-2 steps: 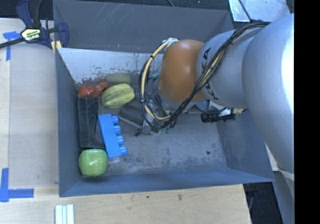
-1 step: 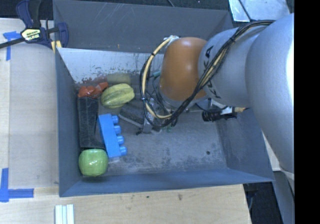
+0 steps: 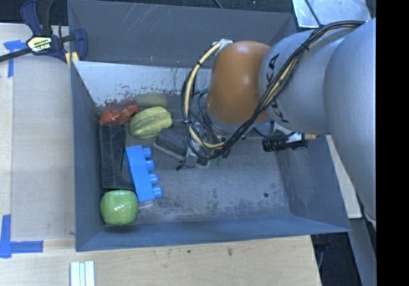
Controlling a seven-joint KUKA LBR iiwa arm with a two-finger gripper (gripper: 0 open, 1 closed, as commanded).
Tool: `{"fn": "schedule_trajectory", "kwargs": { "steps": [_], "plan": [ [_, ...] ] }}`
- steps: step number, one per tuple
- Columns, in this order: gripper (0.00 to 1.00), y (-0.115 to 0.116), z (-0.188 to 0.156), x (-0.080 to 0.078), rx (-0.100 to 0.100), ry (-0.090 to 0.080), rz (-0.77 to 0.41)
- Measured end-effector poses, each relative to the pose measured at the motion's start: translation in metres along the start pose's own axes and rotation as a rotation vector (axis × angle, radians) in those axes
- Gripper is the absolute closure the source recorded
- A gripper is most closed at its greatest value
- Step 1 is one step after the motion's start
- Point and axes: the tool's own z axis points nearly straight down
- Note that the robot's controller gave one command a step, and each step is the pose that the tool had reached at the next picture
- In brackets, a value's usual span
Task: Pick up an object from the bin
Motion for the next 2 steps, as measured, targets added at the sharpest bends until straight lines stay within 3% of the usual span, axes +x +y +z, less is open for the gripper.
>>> {"fn": "schedule_trajectory", "kwargs": {
  "steps": [2],
  "plan": [
    [1.0,0.001,-0.0203,-0.0024,-0.004,-0.008,0.0]
  ]
}}
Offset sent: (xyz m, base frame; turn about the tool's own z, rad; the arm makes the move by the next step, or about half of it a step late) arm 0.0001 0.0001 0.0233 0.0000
